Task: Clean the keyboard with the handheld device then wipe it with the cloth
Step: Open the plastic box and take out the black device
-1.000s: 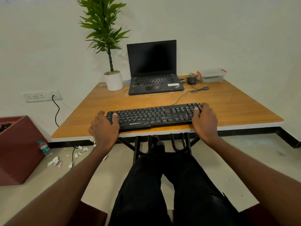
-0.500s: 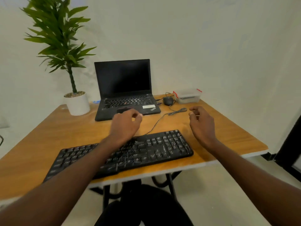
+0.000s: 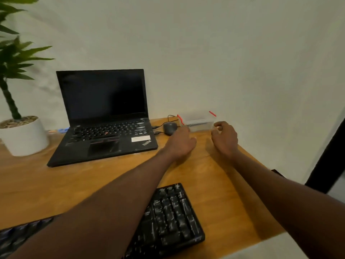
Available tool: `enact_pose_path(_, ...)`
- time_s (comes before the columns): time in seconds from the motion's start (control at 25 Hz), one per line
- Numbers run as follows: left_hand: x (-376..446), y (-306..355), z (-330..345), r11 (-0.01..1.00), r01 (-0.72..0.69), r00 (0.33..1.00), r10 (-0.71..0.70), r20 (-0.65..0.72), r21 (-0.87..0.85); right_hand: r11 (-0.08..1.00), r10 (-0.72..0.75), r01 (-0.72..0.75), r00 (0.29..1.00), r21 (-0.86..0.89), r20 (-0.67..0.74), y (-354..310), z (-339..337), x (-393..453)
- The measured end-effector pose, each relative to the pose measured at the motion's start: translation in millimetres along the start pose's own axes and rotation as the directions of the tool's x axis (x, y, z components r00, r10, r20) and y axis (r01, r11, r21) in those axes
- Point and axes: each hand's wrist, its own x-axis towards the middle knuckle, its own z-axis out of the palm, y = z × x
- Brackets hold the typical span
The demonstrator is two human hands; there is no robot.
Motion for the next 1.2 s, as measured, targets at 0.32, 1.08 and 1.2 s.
enact_pose_path(0.32, 66, 8, -9, 0.939, 0.277, 0.948, -0.302, -0.101, -0.201, 0.882, 0.247, -0.336, 0.927, 0.330, 0.282, -12, 13, 91)
enact_pose_path(1.08, -134, 72, 4, 0.940, 0.155, 0.905, -0.259, -0.338, -0.303, 0.808, 0.251, -0.232, 0.967, 0.542, 0.038, 20, -105, -111)
enact_pose_path(1.2, -130, 69, 5, 0.997, 0.069, 0.934, -0.073, -0.351, -0.025, 0.897, 0.149, -0.124, 0.989, 0.424, -0.025, 20, -101, -119)
